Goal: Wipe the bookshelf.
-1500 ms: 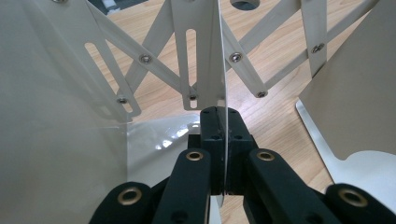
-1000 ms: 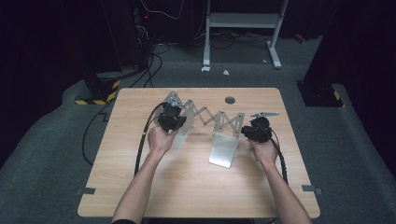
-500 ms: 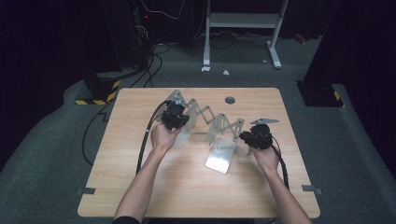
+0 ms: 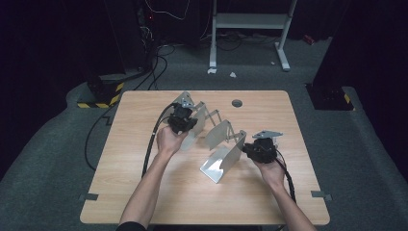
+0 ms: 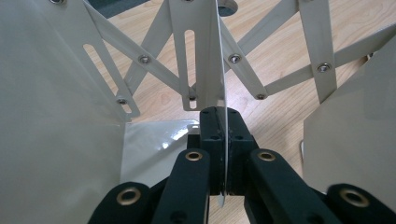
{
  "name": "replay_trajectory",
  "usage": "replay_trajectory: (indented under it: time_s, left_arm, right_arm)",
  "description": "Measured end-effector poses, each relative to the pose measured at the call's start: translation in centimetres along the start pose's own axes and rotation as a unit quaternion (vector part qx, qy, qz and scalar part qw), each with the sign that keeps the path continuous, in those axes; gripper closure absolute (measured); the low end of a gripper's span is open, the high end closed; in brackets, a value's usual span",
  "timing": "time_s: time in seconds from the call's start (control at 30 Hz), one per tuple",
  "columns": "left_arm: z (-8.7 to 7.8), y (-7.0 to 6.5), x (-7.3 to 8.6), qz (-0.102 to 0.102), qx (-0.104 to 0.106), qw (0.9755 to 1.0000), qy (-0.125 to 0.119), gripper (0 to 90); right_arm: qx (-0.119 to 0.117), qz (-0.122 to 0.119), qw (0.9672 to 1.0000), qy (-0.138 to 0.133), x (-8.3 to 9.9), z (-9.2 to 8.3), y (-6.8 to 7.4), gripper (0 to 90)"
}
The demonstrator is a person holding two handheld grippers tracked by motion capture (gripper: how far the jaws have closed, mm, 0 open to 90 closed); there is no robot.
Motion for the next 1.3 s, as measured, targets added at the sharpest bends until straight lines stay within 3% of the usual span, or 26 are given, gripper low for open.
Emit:
replay_trajectory:
  time_s: [0.17, 0.37, 0.63, 0.7, 0.73, 0.83, 0.87, 0.9, 0.97, 1.13, 1.3]
  left_arm:
    - [-0.2, 0.3, 0.4, 0.007, -0.006, 1.0, -0.002, 87.6]
    - [0.2, 0.6, 1.6, -0.003, -0.017, 0.9997, 0.015, 71.5]
    - [1.0, 0.6, 5.2, -0.032, -0.023, 0.9985, 0.039, 63.9]
    - [1.4, 0.7, 6.1, -0.044, -0.022, 0.9975, 0.052, 63.1]
    - [2.0, 1.0, 7.0, -0.058, -0.025, 0.9957, 0.067, 62.3]
    - [2.8, 1.4, 8.0, -0.082, -0.03, 0.9922, 0.088, 60.0]
    - [2.8, 1.4, 8.0, -0.082, -0.03, 0.9922, 0.088, 59.0]
    - [3.2, 1.6, 8.5, -0.089, -0.046, 0.9896, 0.103, 57.7]
    - [3.5, 1.7, 9.0, -0.096, -0.068, 0.9865, 0.114, 56.2]
    - [4.2, 2.3, 10.1, -0.125, -0.066, 0.9813, 0.131, 50.7]
    - [4.4, 2.6, 10.0, -0.135, -0.061, 0.9821, 0.117, 47.5]
  right_arm:
    - [-0.006, 0.003, 1.0, 0.001, 0.2, 0.1, 0.0, 71.9]
    - [-0.007, 0.011, 0.9999, -0.002, 0.2, 0.2, -0.7, 71.5]
    - [-0.011, 0.037, 0.9992, -0.005, 0.0, 0.4, -1.6, 72.4]
    - [-0.013, 0.037, 0.9992, -0.005, 0.0, 0.5, -1.7, 72.4]
    - [-0.016, 0.038, 0.9991, -0.002, -0.2, 0.8, -1.6, 72.4]
    - [-0.02, 0.035, 0.9992, -0.003, -0.5, 0.8, -1.3, 72.2]
    - [-0.02, 0.035, 0.9992, -0.003, -0.5, 0.8, -1.3, 72.2]
    - [-0.023, 0.032, 0.9992, -0.004, -0.8, 0.9, -1.1, 71.9]
    - [-0.024, 0.029, 0.9993, -0.004, -0.9, 0.9, -0.9, 71.8]
    - [-0.026, 0.025, 0.9993, -0.001, -0.9, 1.1, -0.7, 71.6]
    - [-0.027, 0.025, 0.9993, 0.003, -0.9, 1.1, -0.6, 71.7]
Point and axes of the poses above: each handheld gripper's, and its own axes: z roughly forward along the jaws, x roughly out of its underside, y roughly to its left, the point moved 4 cm from there along z, roughly forward along the jaws, and after that the axes turned 11 degrees about y, right-handed, at the moved point
